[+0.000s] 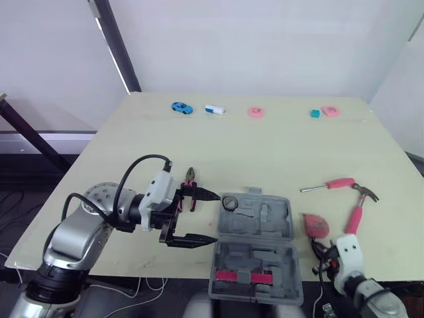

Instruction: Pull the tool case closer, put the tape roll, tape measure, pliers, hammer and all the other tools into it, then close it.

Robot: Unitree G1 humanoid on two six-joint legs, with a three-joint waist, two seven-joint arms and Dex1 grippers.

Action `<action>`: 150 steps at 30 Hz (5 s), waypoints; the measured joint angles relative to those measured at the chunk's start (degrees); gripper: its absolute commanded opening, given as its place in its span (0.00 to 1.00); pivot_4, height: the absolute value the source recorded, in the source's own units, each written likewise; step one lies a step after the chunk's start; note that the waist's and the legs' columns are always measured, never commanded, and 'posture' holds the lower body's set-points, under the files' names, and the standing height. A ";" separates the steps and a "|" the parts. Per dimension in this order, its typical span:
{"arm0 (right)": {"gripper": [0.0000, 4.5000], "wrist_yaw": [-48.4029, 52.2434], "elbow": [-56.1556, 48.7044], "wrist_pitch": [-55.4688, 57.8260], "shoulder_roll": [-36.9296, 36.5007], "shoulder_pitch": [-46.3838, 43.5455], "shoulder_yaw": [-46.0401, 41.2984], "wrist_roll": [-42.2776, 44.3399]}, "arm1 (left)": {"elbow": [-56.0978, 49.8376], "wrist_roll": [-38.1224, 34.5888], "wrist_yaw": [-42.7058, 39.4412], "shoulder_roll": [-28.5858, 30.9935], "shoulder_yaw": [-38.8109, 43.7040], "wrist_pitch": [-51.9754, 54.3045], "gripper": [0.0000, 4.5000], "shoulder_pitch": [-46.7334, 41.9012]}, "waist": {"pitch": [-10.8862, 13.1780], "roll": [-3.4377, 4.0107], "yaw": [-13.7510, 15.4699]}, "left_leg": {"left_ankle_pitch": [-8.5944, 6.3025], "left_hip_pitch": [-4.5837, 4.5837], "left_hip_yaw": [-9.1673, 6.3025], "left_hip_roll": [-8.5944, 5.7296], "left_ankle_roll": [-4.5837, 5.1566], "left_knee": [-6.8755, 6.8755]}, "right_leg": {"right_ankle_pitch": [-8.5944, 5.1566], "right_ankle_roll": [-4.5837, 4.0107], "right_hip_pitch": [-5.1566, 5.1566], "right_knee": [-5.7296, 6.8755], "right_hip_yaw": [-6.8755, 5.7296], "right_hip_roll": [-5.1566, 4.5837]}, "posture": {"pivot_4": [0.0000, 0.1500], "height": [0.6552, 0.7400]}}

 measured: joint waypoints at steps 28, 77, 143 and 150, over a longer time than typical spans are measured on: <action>0.99 34.17 15.34 -28.04 -16.35 9.71 -12.60 10.18 | 3.96 0.84 -7.67 1.46 0.37 -9.98 1.00 2.01 | 0.12 -0.13 0.29 | -0.01 -0.02 0.21 0.30 0.00 0.37 | -0.12 0.20 0.07 -0.01 0.04 0.05 | 1.00 1.00; 0.99 57.27 50.96 -41.58 -22.13 -41.62 10.44 -3.03 | -0.47 -1.05 -5.86 3.44 0.99 -8.21 1.00 3.60 | 0.36 -0.09 0.02 | -0.01 0.03 0.47 0.59 0.00 0.61 | 0.18 0.02 0.06 0.17 0.25 0.55 | 1.00 1.00; 0.68 47.10 34.14 10.54 -12.37 -76.07 40.66 -29.72 | -1.58 -1.64 8.21 -1.75 9.14 -7.81 1.00 15.46 | 0.49 -0.02 -0.24 | -0.02 -0.15 0.58 0.66 -0.03 0.56 | 0.35 -0.20 -0.33 0.23 0.27 0.68 | 1.00 1.00; 0.68 46.58 34.18 9.21 -12.25 -75.93 40.35 -29.79 | -1.58 -1.61 8.01 -1.76 9.09 -7.81 1.00 15.08 | 0.49 -0.02 -0.21 | -0.02 -0.16 0.58 0.66 -0.03 0.55 | 0.35 -0.20 -0.33 0.22 0.27 0.68 | 1.00 1.00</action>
